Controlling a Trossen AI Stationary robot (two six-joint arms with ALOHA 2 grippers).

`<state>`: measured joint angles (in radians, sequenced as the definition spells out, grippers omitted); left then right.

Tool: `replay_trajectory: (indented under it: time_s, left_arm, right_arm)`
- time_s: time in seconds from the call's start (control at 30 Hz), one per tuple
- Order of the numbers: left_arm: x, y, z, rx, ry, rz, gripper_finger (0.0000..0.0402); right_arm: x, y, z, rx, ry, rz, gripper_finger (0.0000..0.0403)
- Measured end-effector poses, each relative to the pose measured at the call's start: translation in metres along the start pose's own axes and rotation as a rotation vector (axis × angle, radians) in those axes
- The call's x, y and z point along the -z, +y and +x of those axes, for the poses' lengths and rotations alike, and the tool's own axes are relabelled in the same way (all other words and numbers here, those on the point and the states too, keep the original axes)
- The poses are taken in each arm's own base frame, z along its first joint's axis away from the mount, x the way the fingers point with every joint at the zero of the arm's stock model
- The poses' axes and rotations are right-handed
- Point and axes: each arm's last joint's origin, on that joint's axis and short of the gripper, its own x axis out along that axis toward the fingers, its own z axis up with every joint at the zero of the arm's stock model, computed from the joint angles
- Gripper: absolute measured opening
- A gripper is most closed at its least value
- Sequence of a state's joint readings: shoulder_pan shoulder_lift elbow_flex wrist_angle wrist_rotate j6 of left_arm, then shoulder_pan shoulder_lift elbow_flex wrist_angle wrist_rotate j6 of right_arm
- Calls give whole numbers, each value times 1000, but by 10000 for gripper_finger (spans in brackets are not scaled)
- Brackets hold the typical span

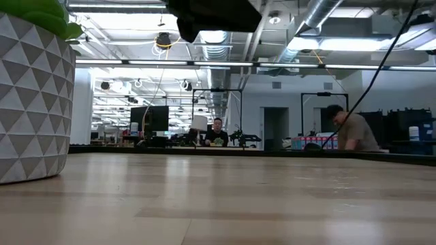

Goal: Pick and place items into bin
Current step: Put the green rubber band into the white bin

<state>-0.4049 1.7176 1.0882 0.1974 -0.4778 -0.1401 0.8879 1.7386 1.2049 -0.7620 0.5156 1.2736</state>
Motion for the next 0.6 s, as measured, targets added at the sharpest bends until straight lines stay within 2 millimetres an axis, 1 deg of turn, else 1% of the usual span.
replay_trajectory:
  time_s: [0.07, 0.13, 0.23, 0.3, 0.37, 0.47, 0.6]
  left_arm:
    - [1, 0, 0, -2, 8, -2, 71]
    - [1, 1, 0, -3, 7, -3, 71]
    - [1, 0, 0, -2, 7, -3, 71]
    - [1, 0, 0, -2, 6, -3, 71]
    - [1, 0, 0, -2, 7, -10, 71]
    - [2, 0, 1, -1, 13, -23, 71]
    - [2, 0, 1, -1, 12, -24, 71]
  right_arm:
    - [16, -2, -7, 25, 126, 91, 1]
    - [27, -5, -18, 85, 249, 156, 1]
    - [36, -11, -37, 220, 395, 229, 2]
    - [38, -16, -50, 321, 446, 263, 2]
    - [41, -17, -59, 370, 492, 296, 2]
    - [49, -16, -65, 391, 549, 338, 7]
    - [57, -7, -68, 311, 562, 357, 33]
